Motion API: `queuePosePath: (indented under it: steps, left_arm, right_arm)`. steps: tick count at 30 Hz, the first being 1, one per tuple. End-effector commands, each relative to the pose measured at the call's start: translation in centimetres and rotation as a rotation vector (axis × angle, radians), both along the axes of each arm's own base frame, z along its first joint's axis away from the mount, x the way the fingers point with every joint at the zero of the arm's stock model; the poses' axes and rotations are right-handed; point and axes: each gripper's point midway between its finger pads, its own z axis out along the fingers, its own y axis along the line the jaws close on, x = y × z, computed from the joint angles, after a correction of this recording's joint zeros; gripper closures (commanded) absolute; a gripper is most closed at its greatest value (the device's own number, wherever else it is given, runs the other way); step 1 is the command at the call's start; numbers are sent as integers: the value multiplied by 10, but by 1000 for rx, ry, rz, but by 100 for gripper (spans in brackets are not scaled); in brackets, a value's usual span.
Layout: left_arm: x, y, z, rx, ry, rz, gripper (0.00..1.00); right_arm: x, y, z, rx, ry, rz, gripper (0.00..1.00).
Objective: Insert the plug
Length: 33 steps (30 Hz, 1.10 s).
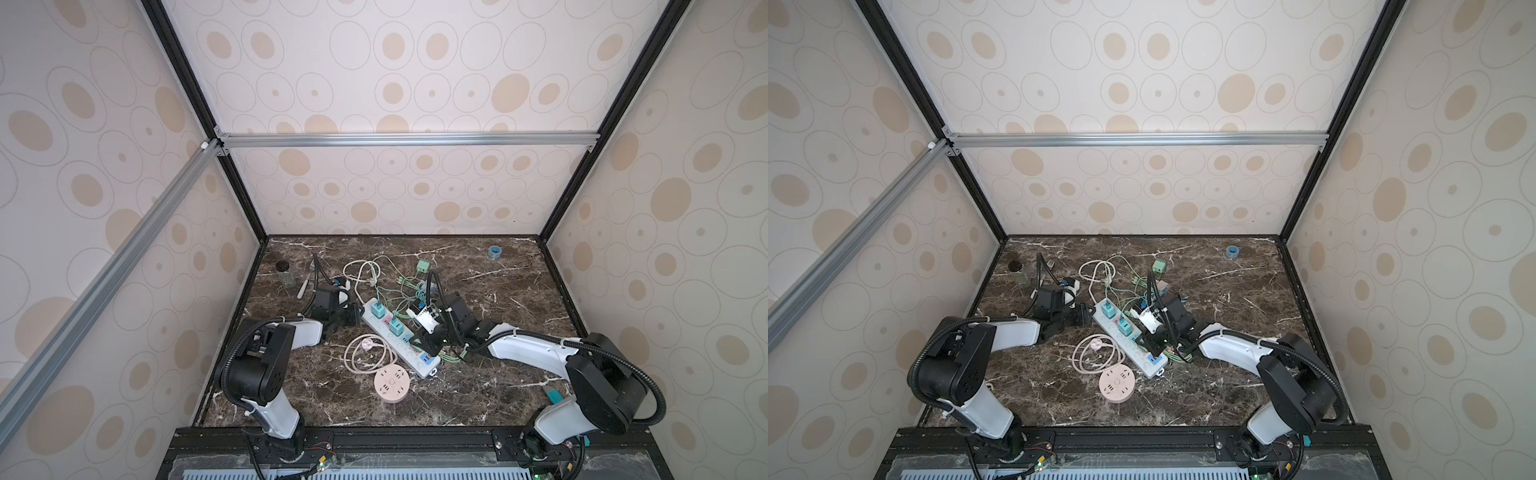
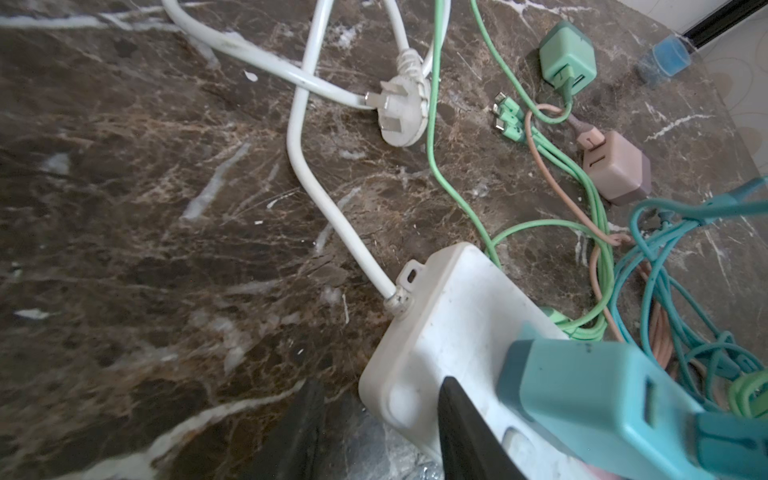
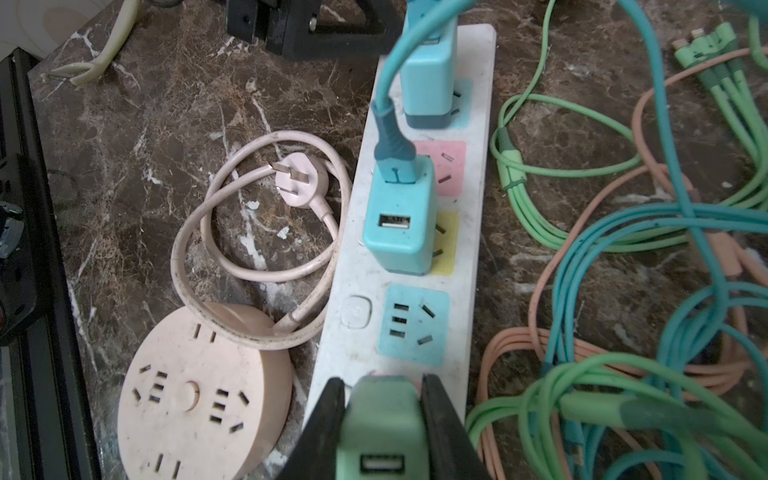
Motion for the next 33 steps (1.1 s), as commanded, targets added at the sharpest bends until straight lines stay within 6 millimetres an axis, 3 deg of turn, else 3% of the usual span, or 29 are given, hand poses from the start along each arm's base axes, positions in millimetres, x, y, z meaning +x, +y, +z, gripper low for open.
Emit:
queuePosePath:
  steps: [1,13,33]
  left_arm:
    - [6,1,8,-15,-26,3,55]
    - [4,2,11,-28,-30,4,55]
    - [2,4,17,-52,-40,9,55]
  right_arm:
    - [1,4,-3,-22,-11,13,93]
    - [6,4,-8,-81,-62,-26,93]
    - [-10,-3,-40,-208,-96,-35,94]
